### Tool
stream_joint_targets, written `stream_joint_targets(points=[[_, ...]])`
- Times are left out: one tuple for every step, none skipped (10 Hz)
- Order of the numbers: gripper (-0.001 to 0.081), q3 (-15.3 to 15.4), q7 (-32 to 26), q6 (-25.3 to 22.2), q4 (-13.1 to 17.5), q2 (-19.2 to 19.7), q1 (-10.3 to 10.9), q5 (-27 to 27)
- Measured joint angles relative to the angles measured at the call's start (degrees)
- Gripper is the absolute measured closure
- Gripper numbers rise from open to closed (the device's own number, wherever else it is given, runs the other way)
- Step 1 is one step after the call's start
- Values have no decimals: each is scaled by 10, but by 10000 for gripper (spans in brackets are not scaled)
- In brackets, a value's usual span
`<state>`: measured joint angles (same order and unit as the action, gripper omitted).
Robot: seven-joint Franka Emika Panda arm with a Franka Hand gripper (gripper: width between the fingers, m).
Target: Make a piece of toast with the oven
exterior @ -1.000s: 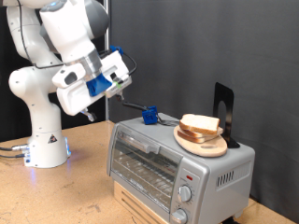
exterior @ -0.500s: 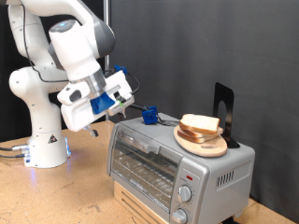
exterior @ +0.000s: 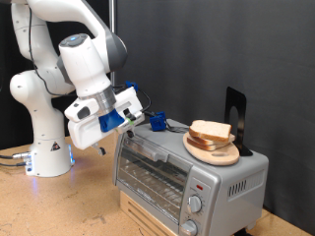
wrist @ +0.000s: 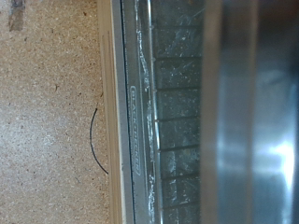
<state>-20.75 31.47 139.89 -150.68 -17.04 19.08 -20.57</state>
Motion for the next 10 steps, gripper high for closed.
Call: stream_joint_targets(points=[[124,0,-2,2,1,4,0,-1],[124,-1,-3,2,1,4,0,-1],[124,-1,-3,1,2,5,-1,0],[124,-2,-3,1,2,6,-2,0],[124,-3,-3,2,3,7,-4,3],[124,-4,-3,2,4,8,-8,14],[124,-4,-3,5,4,8,-15,32],[124,-4,-3,11,3,8,-24,51],[124,-4,-3,17,1,9,-34,70],[124,-5,-4,26,-2,11,-44,87]])
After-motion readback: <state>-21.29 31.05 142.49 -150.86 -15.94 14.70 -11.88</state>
